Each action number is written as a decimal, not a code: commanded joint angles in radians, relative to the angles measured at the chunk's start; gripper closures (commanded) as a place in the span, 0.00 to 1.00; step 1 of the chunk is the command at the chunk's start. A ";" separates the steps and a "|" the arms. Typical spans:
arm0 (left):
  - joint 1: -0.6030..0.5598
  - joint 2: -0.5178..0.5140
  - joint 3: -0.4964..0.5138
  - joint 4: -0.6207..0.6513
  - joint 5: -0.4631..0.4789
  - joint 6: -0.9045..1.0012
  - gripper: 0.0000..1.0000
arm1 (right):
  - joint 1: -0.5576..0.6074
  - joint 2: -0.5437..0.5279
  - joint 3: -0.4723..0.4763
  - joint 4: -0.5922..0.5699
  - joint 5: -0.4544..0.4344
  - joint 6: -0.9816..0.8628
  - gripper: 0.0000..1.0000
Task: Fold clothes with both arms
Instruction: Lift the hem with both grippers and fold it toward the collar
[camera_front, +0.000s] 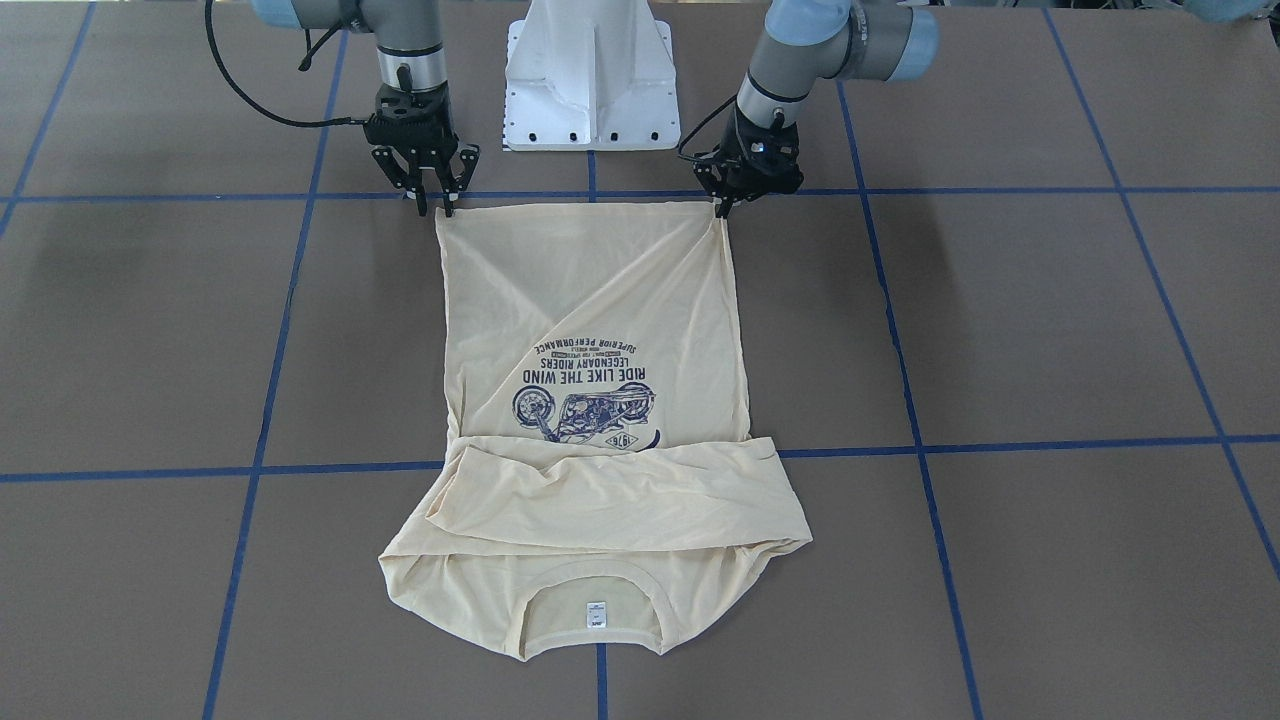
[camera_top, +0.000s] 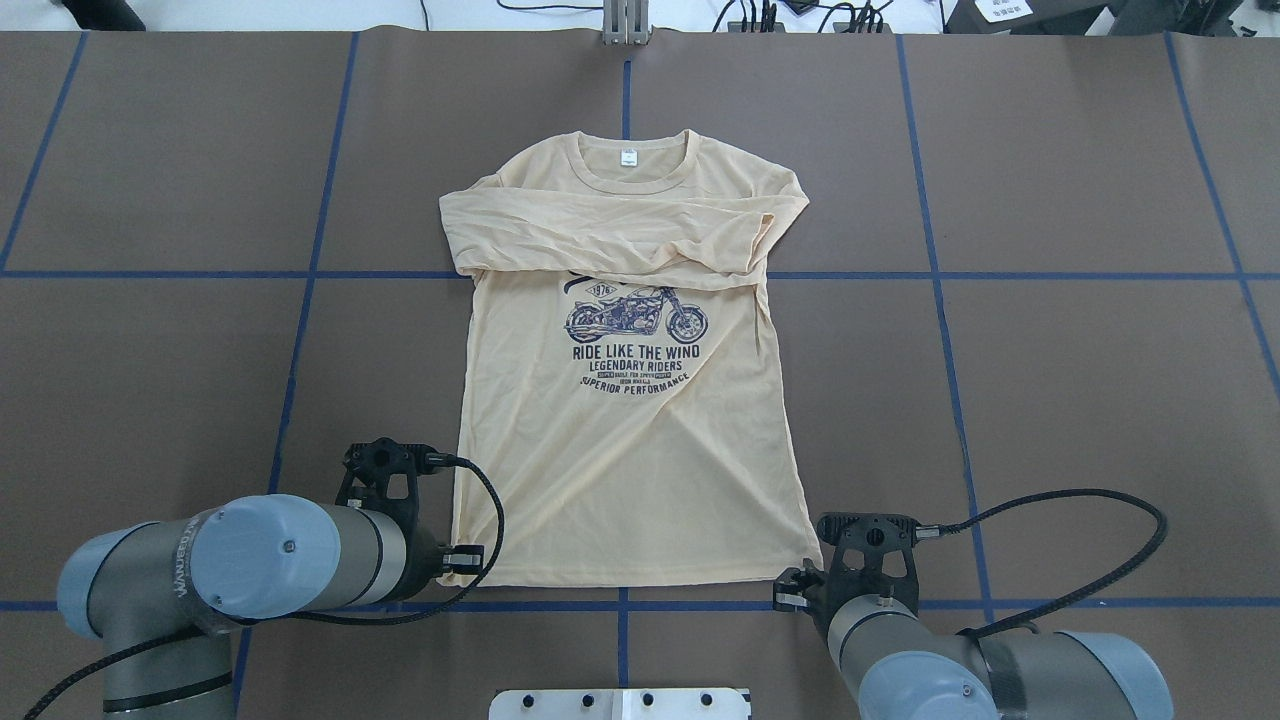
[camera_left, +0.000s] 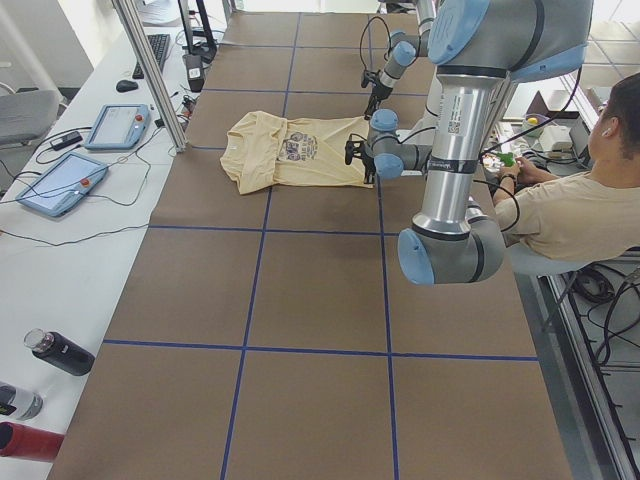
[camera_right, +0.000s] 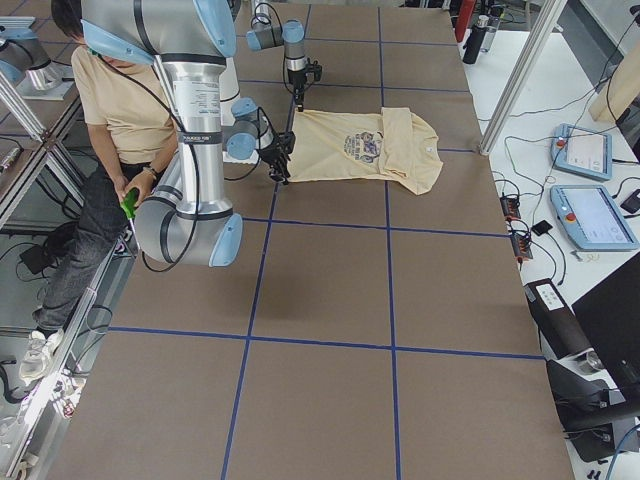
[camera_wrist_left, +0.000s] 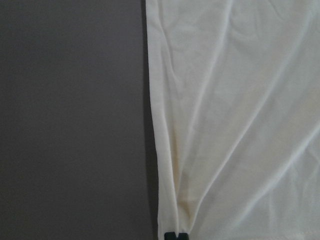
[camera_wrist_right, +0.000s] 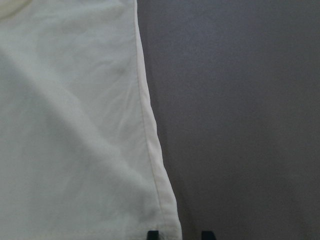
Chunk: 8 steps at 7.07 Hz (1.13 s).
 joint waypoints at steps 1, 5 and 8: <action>0.000 0.000 0.000 0.000 0.000 0.000 1.00 | 0.000 0.002 -0.003 0.000 0.000 -0.001 0.60; 0.000 0.000 0.000 0.000 0.001 0.000 1.00 | 0.003 0.031 -0.015 0.000 -0.003 0.002 1.00; -0.005 0.009 -0.084 0.014 -0.012 0.008 1.00 | 0.034 0.031 0.043 -0.012 0.009 -0.003 1.00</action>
